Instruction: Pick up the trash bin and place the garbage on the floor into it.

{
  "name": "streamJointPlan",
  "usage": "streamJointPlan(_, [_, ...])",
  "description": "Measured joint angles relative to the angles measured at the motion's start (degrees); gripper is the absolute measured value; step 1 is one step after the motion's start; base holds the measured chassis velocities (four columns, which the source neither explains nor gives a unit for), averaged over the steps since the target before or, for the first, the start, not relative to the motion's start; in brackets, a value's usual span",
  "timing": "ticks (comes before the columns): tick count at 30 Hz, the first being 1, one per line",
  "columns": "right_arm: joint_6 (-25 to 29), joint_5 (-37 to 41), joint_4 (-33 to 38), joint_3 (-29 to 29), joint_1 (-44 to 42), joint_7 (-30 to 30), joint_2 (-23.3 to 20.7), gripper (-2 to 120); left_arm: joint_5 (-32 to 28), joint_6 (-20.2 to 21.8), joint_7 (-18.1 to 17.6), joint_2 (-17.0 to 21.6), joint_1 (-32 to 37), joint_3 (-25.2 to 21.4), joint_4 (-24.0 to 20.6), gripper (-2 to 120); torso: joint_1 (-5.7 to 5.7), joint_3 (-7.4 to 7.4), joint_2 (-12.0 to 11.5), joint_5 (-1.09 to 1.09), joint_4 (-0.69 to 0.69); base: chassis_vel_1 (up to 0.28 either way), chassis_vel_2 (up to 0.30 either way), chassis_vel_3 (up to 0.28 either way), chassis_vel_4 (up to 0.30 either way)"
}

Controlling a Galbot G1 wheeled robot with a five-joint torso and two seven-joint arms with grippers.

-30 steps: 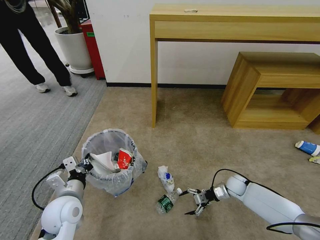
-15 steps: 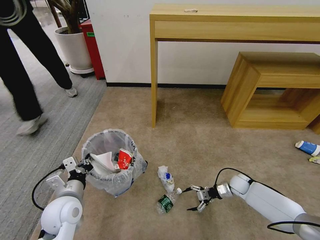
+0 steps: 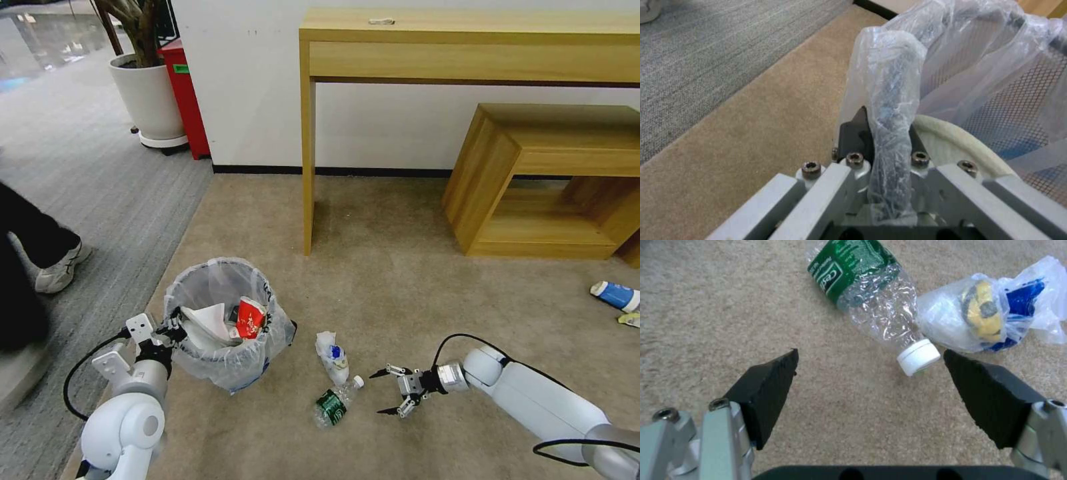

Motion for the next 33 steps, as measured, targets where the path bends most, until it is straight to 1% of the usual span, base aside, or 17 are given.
streamJointPlan(16, [1.08, -0.39, -5.87, -1.01, 2.59, 0.80, 3.21, 84, -0.14, -0.03, 0.02, -0.16, -0.02, -0.18, -0.19, 2, 0.00, 0.00, 0.00, 0.00, 0.00, 0.000, 0.000, 0.000, 0.000])
streamJointPlan(33, [1.36, 0.43, -7.99, -1.49, 5.85, 0.74, 5.47, 84, -0.37, -0.10, 0.09, -0.02, -0.24, -0.16, 0.15, 2, 0.00, 0.00, 0.01, 0.00, 0.00, 0.000, 0.000, 0.000, 0.000])
